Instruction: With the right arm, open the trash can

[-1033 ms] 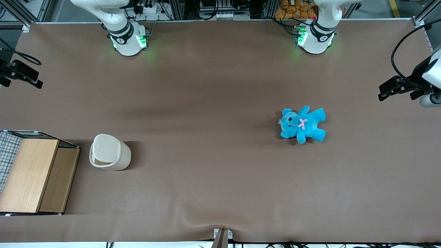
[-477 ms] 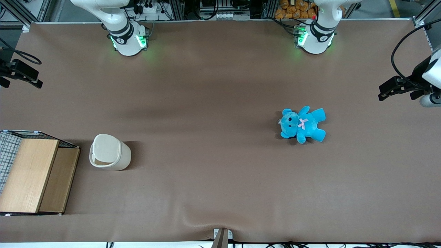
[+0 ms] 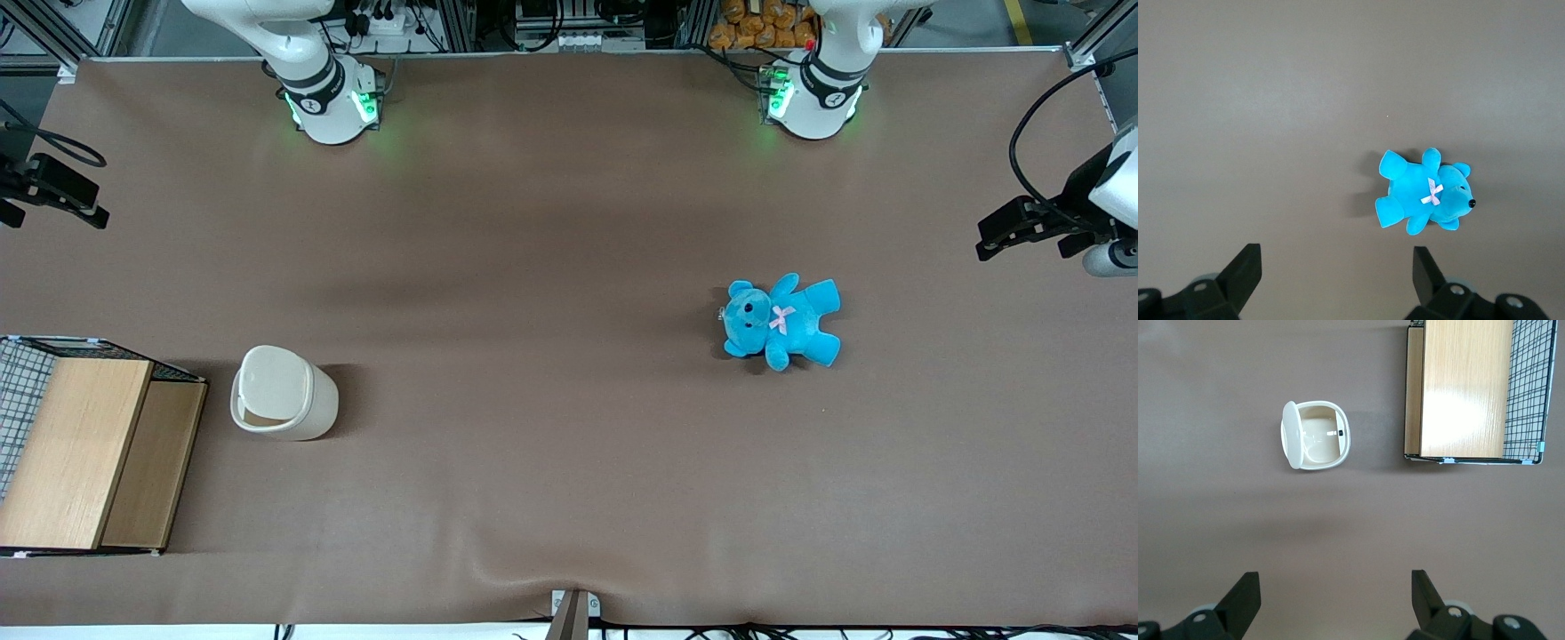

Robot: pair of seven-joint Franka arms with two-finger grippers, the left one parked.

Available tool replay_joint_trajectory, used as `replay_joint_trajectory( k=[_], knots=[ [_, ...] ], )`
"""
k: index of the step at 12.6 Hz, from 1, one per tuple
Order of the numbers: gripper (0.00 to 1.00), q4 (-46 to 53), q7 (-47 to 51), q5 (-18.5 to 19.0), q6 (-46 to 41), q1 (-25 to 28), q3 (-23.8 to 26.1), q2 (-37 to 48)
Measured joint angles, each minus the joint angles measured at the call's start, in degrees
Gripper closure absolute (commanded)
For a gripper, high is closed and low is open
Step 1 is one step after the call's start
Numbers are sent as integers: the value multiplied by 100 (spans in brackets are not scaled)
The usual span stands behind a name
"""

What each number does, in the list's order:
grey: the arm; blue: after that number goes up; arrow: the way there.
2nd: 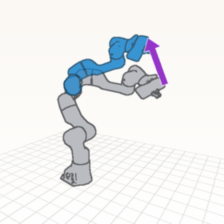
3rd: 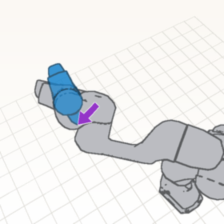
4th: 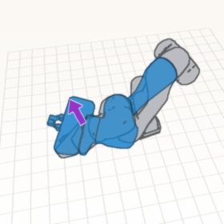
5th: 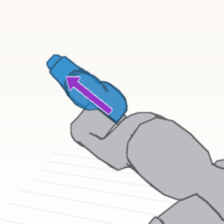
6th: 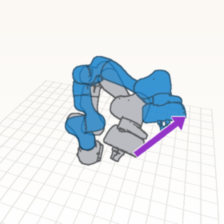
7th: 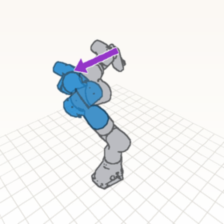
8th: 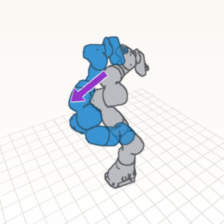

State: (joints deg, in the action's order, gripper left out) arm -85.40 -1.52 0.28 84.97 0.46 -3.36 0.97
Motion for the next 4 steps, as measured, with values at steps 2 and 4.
replay_joint_trajectory(
  k=[2,4],
  knots=[
    [0,0,-1,0,0,0,-10,-3],
    [0,0,-1,0,0,-1,-21,-4]
  ],
)
